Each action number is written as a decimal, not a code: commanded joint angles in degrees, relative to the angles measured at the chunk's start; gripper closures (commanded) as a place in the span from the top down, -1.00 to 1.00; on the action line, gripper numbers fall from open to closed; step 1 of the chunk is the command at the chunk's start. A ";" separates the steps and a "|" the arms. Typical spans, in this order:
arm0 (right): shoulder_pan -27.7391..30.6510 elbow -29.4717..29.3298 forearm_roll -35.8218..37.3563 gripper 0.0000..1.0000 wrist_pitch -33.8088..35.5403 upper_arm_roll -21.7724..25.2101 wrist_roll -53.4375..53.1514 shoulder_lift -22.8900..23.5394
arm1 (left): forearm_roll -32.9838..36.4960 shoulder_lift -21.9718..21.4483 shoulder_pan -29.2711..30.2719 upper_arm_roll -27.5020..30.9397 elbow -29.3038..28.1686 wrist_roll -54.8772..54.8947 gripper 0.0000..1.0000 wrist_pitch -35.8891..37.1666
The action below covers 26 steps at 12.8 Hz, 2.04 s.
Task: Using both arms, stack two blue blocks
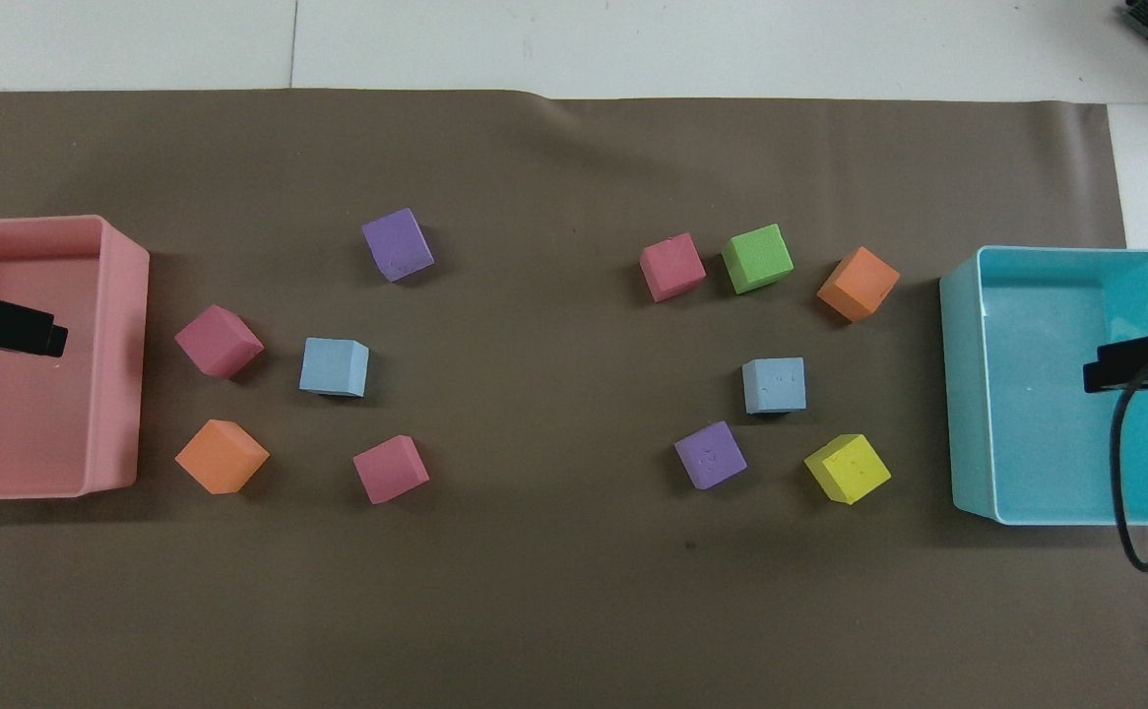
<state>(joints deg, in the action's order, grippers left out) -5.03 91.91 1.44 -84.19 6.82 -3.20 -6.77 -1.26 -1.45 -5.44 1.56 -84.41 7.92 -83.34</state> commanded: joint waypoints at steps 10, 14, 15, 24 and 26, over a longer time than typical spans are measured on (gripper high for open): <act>0.55 1.25 0.23 1.00 0.26 0.21 1.70 -1.05 | 0.21 -0.75 0.43 -0.68 -0.66 -0.36 1.00 0.98; 0.02 1.60 0.14 1.00 -0.53 0.12 1.44 -1.14 | 0.21 -0.75 0.52 -0.68 -0.66 -0.18 1.00 0.28; -0.07 2.04 0.14 1.00 -0.62 0.12 1.27 -1.05 | 0.21 -0.75 0.35 -0.68 -0.66 -0.27 1.00 0.28; -2.09 11.96 0.05 1.00 -14.22 -0.23 1.09 0.97 | 0.30 -0.66 -0.01 -0.60 -0.66 -0.27 1.00 -0.68; -4.10 12.76 -0.21 1.00 -17.92 -0.23 0.83 4.21 | 0.30 -0.66 -0.01 -0.60 -0.75 -0.27 1.00 -0.77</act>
<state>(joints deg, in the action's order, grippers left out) -7.89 103.19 1.41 -98.94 6.55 -3.20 -4.32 -1.26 -1.45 -5.46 1.07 -84.41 7.91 -83.38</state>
